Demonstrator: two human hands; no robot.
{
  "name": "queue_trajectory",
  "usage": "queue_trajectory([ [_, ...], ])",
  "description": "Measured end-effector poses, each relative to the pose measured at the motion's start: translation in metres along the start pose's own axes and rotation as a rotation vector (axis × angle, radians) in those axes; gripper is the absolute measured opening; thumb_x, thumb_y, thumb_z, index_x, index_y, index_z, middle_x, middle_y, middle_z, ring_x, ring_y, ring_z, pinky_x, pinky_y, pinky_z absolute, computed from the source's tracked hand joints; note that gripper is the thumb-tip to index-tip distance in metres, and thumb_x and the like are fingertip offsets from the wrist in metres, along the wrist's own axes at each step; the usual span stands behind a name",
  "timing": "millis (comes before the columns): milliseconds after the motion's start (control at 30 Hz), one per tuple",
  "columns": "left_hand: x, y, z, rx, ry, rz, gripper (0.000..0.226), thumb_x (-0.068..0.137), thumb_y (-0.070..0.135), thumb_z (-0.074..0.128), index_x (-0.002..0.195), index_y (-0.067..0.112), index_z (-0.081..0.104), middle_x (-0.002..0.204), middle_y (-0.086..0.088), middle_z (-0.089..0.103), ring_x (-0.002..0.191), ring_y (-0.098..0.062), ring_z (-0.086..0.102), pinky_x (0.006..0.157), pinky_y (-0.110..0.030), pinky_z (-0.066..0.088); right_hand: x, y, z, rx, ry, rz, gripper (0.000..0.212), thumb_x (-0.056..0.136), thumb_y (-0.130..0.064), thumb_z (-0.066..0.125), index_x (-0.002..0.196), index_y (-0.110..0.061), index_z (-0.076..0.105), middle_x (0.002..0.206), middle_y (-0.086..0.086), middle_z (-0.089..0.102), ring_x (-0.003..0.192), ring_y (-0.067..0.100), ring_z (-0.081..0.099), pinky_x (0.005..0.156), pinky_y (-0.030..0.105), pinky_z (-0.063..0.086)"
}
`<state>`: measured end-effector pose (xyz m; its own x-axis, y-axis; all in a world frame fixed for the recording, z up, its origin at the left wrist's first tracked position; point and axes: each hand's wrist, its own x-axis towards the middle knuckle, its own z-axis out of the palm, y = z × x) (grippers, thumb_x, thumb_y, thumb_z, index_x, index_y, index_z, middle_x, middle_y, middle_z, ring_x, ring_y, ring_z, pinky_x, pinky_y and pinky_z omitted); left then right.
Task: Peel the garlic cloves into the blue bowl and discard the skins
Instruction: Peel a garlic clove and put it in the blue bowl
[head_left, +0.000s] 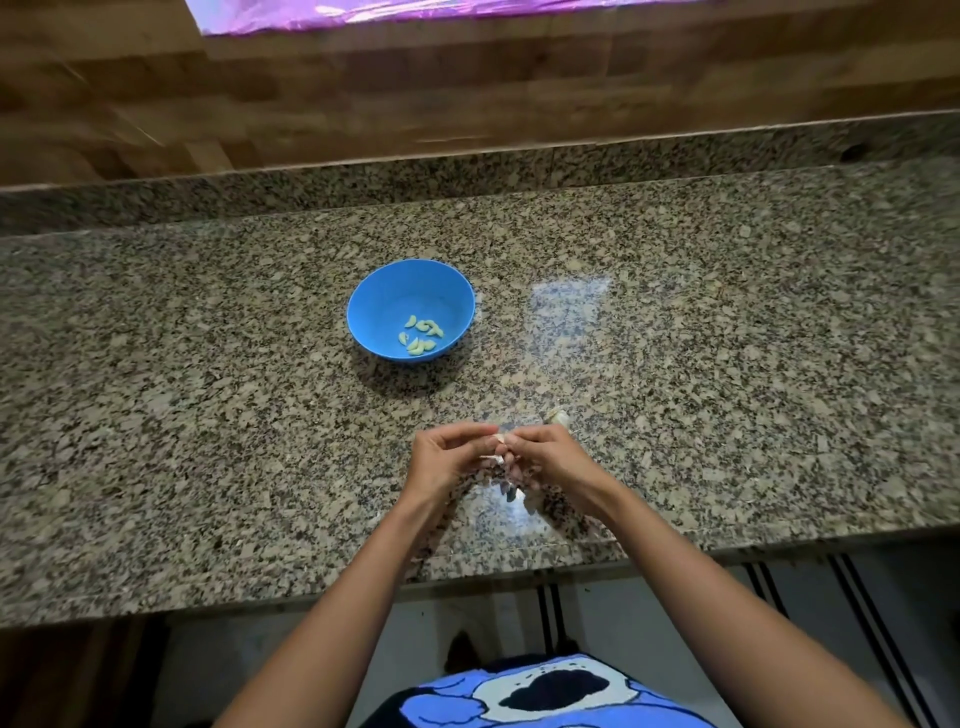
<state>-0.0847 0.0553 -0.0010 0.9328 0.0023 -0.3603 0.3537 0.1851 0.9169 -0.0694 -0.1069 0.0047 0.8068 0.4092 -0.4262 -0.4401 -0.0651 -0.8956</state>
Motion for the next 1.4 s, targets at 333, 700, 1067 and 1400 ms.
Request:
queue_trajectory([
  [333, -0.002, -0.012, -0.004, 0.609, -0.085, 0.256, 0.022, 0.079, 0.017, 0.073, 0.101, 0.018, 0.072, 0.095, 0.003, 0.073, 0.084, -0.008, 0.07, 0.074, -0.022, 0.057, -0.002, 0.008, -0.005, 0.111, 0.131, 0.087, 0.018, 0.081, -0.015, 0.068, 0.09, 0.001, 0.068, 0.074, 0.01, 0.068, 0.052, 0.014, 0.056, 0.041, 0.019, 0.041],
  [700, -0.004, -0.009, 0.012, 0.049, 0.187, 0.029, 0.011, 0.087, 0.004, 0.062, 0.096, 0.002, 0.066, 0.09, -0.015, 0.07, 0.073, -0.02, 0.067, 0.065, -0.023, 0.056, -0.001, 0.004, 0.016, -0.193, 0.304, -0.141, 0.023, 0.084, -0.016, 0.066, 0.106, -0.011, 0.068, 0.101, 0.006, 0.07, 0.072, 0.011, 0.065, 0.067, 0.028, 0.056],
  [1067, -0.01, -0.01, 0.025, -0.132, 0.248, -0.069, 0.012, 0.085, -0.001, 0.063, 0.095, -0.001, 0.069, 0.081, -0.011, 0.072, 0.067, -0.016, 0.067, 0.061, -0.02, 0.056, -0.003, 0.007, 0.021, -0.868, 0.472, -0.345, 0.019, 0.086, -0.02, 0.064, 0.104, -0.017, 0.069, 0.096, -0.002, 0.071, 0.077, 0.011, 0.066, 0.073, 0.02, 0.049],
  [1400, -0.007, -0.004, 0.007, -0.204, 0.119, -0.153, 0.014, 0.082, -0.004, 0.063, 0.095, -0.001, 0.068, 0.084, -0.016, 0.071, 0.07, -0.021, 0.068, 0.061, -0.021, 0.057, -0.005, -0.007, 0.013, 0.176, 0.244, 0.129, 0.012, 0.088, -0.008, 0.06, 0.094, -0.003, 0.069, 0.072, 0.004, 0.07, 0.055, 0.011, 0.06, 0.05, 0.02, 0.041],
])
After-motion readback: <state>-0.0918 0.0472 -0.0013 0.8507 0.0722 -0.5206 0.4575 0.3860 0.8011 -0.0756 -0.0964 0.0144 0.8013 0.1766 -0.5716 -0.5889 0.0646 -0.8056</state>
